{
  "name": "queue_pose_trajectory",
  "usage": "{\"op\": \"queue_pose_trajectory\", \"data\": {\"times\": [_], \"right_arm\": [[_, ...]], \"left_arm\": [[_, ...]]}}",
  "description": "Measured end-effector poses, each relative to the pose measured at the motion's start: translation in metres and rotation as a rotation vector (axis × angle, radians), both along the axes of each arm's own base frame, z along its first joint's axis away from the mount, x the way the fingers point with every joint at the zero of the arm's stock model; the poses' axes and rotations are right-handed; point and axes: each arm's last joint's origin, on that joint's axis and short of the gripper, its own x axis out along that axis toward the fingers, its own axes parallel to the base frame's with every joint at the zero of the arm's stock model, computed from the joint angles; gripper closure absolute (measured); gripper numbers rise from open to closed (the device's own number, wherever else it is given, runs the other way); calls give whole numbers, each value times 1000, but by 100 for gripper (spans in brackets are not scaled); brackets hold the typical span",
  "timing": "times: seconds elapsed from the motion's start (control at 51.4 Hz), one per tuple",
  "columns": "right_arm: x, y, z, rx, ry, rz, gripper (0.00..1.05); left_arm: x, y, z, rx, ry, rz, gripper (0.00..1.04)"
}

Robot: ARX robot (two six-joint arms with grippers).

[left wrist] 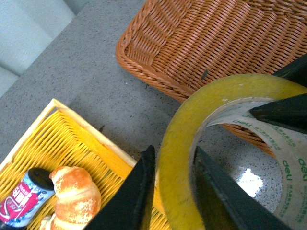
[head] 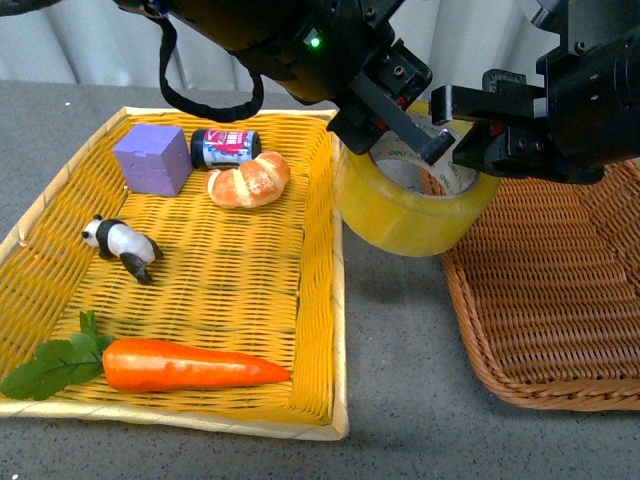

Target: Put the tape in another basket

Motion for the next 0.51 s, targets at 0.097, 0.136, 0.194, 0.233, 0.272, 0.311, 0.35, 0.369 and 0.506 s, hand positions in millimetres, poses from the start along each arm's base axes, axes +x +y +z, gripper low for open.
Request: {"op": "queue_pose_trajectory", "data": {"times": [0.097,0.136,0.194,0.233,0.272,0.311,0.35,0.369,0.506], "right_arm": [[3,-8,-2,-11,-3,-29,89],[5,-12,-3,-13,-2,-44,89],[6,-16,-4,-14,0,-57,89],[7,-20,-4,-16,-2,-65,89],[9,-25,-4,-19,-5,-78,89],[10,-29,-4,-19,-7,-90,89],[11,-33,-4,-20,-9,-100,89],[12,-35,-4,-22,-11,-105,89],[17,-61,-9,-49,-16,-169,89]], "left_arm": [[-5,7,12,-65,8,14,58],[-7,10,17,-77,0,18,51],[-10,13,20,-80,-2,20,44],[-12,16,20,-78,-4,28,36],[-12,19,18,-70,-15,48,31],[-10,22,17,-62,-34,81,25],[-9,25,16,-58,-52,119,20],[-7,27,15,-55,-64,145,17],[10,50,10,-82,-151,397,7]]}}
